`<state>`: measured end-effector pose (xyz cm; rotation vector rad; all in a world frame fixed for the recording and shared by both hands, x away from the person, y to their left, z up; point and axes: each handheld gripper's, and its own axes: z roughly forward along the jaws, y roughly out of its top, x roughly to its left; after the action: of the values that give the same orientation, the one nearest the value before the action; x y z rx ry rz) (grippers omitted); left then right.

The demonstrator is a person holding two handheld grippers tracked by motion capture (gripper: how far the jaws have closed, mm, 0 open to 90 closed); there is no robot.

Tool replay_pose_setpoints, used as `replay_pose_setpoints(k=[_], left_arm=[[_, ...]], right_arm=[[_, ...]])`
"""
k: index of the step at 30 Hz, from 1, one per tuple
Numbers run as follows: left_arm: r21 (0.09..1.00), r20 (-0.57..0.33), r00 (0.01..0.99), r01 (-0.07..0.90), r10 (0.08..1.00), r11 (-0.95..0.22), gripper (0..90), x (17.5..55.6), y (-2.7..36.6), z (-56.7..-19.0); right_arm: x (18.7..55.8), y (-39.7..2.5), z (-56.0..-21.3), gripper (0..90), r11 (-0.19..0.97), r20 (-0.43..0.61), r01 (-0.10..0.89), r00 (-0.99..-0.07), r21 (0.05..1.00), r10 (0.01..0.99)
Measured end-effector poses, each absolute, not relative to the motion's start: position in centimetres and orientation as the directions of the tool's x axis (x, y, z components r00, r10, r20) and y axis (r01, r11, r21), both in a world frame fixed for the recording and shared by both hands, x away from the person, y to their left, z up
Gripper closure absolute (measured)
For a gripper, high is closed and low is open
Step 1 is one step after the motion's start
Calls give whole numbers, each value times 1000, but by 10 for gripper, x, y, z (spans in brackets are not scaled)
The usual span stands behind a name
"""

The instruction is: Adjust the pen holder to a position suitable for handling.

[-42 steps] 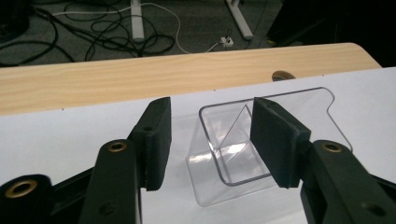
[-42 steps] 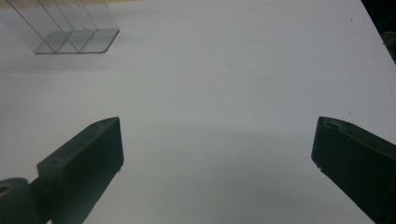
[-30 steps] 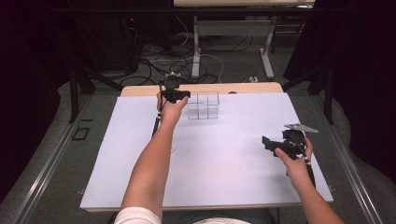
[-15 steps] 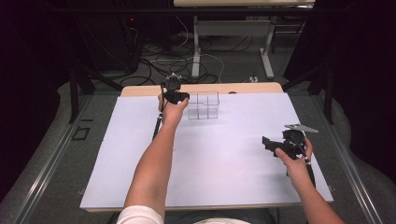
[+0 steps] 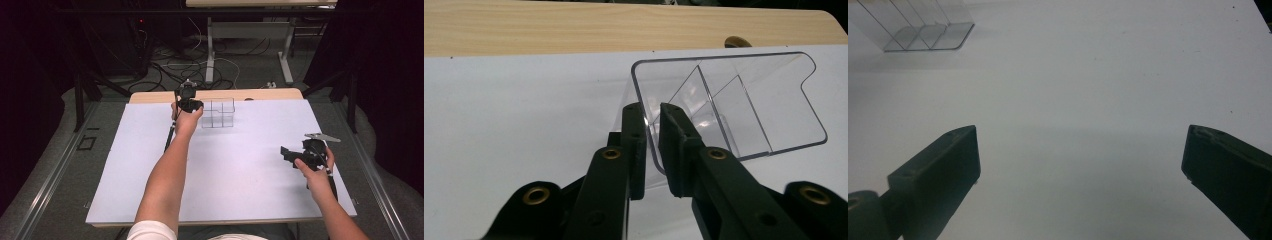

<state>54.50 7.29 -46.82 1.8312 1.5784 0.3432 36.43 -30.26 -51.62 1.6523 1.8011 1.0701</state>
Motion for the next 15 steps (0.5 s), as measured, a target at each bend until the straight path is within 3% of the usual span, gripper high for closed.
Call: replay_pose_setpoints(k=[15], left_arm=[[633, -228, 178, 774, 957, 7, 862, 543, 69, -467]], right_arm=[[365, -303, -517, 19, -25, 160, 609, -169, 793, 973]])
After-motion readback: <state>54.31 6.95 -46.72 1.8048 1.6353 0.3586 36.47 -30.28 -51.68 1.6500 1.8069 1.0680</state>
